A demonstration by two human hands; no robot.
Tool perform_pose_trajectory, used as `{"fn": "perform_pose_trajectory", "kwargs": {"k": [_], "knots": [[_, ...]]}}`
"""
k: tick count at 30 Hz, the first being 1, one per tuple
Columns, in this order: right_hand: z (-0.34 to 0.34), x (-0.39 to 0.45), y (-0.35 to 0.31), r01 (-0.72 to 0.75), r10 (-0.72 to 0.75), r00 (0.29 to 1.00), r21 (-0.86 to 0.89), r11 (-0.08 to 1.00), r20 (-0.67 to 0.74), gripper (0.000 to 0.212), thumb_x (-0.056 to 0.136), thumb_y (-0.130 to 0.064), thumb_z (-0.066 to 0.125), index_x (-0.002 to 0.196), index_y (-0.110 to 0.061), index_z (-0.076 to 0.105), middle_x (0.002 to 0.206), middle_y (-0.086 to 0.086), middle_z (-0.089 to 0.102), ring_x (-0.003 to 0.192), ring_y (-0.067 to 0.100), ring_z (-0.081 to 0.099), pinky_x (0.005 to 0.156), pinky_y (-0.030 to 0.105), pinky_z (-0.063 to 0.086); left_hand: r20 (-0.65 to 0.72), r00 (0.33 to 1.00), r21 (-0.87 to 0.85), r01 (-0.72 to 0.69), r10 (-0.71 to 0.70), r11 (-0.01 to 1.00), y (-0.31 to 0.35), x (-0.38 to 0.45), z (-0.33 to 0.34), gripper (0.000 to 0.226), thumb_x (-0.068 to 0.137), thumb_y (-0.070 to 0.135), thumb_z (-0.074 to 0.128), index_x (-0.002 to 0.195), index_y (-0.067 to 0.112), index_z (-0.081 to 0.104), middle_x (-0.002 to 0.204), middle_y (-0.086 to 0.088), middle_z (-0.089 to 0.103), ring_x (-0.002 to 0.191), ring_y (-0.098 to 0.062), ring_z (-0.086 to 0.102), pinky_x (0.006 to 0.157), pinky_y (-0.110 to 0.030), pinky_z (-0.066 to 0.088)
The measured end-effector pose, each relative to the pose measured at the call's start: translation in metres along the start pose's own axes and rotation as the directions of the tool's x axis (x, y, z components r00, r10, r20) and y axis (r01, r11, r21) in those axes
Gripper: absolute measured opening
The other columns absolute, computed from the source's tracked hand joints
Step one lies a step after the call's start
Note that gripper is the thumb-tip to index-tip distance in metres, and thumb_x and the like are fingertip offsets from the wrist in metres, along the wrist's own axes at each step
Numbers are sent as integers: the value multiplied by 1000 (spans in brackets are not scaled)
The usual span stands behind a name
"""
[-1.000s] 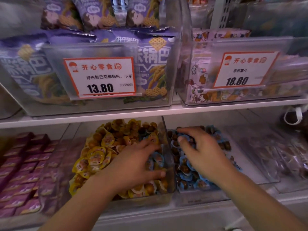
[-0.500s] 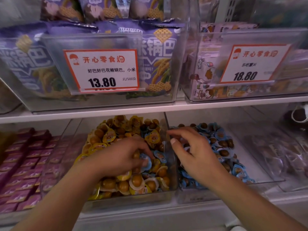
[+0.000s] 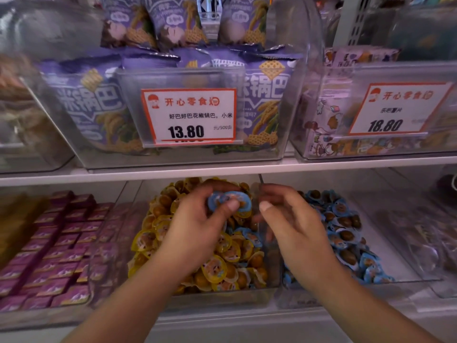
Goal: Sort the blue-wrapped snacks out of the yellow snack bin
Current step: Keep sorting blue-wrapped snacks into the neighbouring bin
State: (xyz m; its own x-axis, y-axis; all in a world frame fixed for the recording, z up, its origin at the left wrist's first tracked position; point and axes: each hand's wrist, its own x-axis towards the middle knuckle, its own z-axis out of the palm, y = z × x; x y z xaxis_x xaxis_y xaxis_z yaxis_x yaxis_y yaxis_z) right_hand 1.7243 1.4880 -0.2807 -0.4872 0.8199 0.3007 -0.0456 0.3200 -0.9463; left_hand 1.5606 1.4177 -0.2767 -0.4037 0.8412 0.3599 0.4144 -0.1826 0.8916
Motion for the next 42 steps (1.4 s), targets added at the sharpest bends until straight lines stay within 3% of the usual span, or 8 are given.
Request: {"fn": "perform_pose_trajectory", "kwargs": {"k": [4,9,12,14,21,30,37,42], "knots": [[6,1,-13,-465,313,882,549,695,352,42,92,-40,65,116,-6,68,100,13,70,77,21,68,54,31,51,95,983,66,-165,158,984,17,-20,24,29,95,20,64,116,38,58,108,16,68,96,-2,67,73,-16,55],[-16,15,-8,-371,382,921,463,805,73,10,87,-14,70,95,-8,70,82,14,67,58,19,64,38,23,36,176,984,-333,88,-30,939,7,-9,24,34,95,28,54,129,27,54,126,15,66,116,1,61,87,-13,49],[-39,22,-2,-324,348,937,265,908,-45,8,89,-5,67,90,-11,72,77,15,69,62,24,66,41,26,43,160,975,251,111,-154,962,-20,2,21,27,97,41,51,121,34,61,117,10,67,98,-3,64,80,-21,51],[-48,22,3,-374,397,917,248,893,-45,11,89,-2,67,98,-6,70,77,15,69,65,28,67,48,30,48,269,942,689,-41,-202,724,-39,4,30,41,97,51,48,134,33,51,123,5,59,107,-13,60,88,-31,50],[-50,15,14,-431,442,897,249,868,10,19,90,1,66,109,-5,67,76,11,69,63,26,68,53,28,54,279,902,895,-121,-330,429,-58,16,63,65,85,68,43,139,31,43,140,1,49,132,-26,39,105,-45,34],[-51,22,11,-437,444,896,253,863,33,21,91,1,65,112,-3,64,92,24,67,61,21,68,51,24,53,366,854,570,108,-369,814,-37,28,24,26,75,22,74,93,38,63,87,6,70,75,-14,68,67,-33,58],[-50,20,15,-425,435,901,237,874,11,24,90,-2,68,114,-3,63,93,23,69,63,23,70,54,26,54,102,939,152,312,-329,938,-22,24,1,32,78,-1,77,96,24,70,91,-6,74,83,-19,72,69,-27,56],[-42,13,3,-516,520,845,441,735,122,26,89,-18,71,110,-2,69,93,18,71,66,28,70,56,33,57,163,985,-31,63,-57,998,24,4,24,35,75,22,84,105,34,70,98,13,75,93,-4,71,76,-15,54]]}}
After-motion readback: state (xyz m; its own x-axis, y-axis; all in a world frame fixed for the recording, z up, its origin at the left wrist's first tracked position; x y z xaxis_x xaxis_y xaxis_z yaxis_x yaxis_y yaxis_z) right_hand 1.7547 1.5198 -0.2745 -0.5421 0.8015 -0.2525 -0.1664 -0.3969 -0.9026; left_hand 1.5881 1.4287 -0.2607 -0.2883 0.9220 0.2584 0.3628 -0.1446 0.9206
